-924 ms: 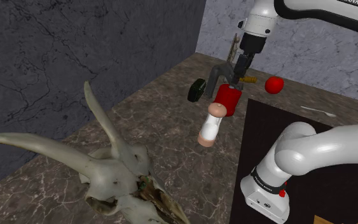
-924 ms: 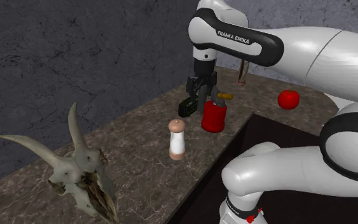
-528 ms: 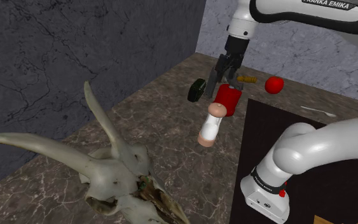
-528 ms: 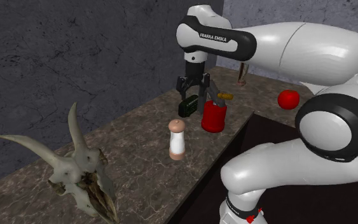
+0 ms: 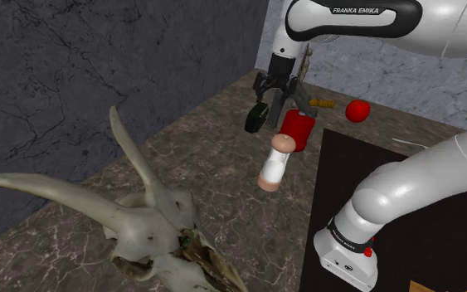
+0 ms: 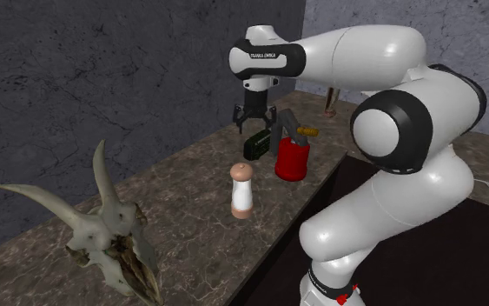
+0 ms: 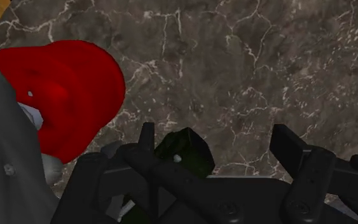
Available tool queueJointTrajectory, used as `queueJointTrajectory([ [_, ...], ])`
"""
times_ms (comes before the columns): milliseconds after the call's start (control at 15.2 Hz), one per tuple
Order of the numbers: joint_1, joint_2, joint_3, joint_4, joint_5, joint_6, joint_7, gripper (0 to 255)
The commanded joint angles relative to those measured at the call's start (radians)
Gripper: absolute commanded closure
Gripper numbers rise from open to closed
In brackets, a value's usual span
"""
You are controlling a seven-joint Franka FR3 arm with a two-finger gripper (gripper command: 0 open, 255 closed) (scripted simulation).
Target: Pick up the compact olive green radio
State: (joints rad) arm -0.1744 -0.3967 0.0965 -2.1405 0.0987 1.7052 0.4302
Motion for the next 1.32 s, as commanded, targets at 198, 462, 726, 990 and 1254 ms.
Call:
queueJointTrajectory([
  [198,-0.065,0.158,0.004,0.083,-0.007,0.073,0.23,0],
  [462,-0.109,0.268,-0.012,0.141,-0.016,0.124,0.399,0],
  [726,-0.136,0.336,-0.029,0.164,-0.021,0.167,0.507,0],
  [990,-0.135,0.347,-0.029,0.121,-0.02,0.22,0.504,0],
  [1254,-0.135,0.355,-0.028,0.096,-0.02,0.254,0.502,0],
])
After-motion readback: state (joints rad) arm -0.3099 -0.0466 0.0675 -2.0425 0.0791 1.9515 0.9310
